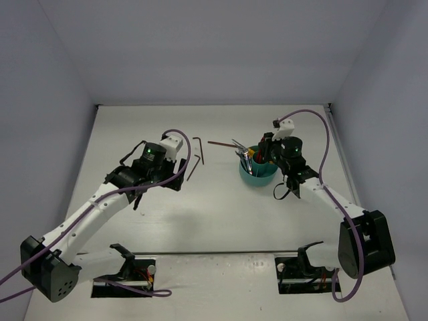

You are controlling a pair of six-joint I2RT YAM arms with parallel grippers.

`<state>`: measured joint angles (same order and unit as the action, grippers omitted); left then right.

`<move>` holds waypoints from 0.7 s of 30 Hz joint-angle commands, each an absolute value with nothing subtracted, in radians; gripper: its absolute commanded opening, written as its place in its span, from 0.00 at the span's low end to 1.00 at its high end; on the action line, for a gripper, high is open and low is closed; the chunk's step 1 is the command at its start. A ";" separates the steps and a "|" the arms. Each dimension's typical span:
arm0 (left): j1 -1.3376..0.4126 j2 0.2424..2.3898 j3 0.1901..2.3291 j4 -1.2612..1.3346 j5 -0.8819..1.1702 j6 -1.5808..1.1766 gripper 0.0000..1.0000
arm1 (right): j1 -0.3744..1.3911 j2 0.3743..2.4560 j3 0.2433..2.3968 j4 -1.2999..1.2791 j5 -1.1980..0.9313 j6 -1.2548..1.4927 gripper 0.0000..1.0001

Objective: Sort the tools into containers

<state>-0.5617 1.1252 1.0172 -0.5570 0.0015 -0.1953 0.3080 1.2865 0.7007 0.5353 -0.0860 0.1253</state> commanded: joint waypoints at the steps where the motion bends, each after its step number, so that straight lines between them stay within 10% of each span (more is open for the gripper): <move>1: -0.555 1.164 1.056 -0.507 0.034 -0.237 0.78 | 0.304 1.275 0.701 0.650 -0.104 0.134 0.17; 21: -0.554 1.818 1.406 -0.524 -0.021 -0.330 0.47 | 0.305 1.017 0.692 0.470 -0.073 0.174 0.59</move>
<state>-0.5617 1.7500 1.2993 -0.5164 0.0188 -0.3248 0.3080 1.1301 0.6598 0.4841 -0.1081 0.1808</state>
